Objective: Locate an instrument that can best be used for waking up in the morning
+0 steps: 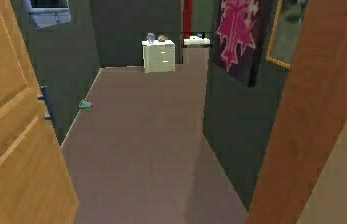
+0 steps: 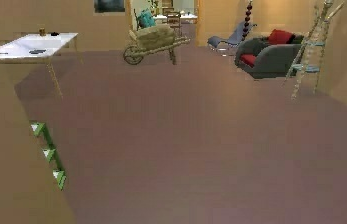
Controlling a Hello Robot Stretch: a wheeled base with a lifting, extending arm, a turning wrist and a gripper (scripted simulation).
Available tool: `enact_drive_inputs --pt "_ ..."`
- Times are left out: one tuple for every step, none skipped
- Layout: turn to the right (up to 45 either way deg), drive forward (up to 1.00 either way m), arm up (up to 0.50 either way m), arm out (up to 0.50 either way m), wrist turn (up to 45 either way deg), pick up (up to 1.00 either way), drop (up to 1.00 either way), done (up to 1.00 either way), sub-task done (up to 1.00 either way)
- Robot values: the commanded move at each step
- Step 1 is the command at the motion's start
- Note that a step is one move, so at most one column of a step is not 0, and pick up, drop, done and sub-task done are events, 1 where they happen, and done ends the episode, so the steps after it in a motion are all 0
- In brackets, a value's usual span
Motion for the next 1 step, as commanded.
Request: enact_drive_inputs --pt "0.0 1.00 0.00 0.00 0.0 0.00 0.00 0.00 0.00"
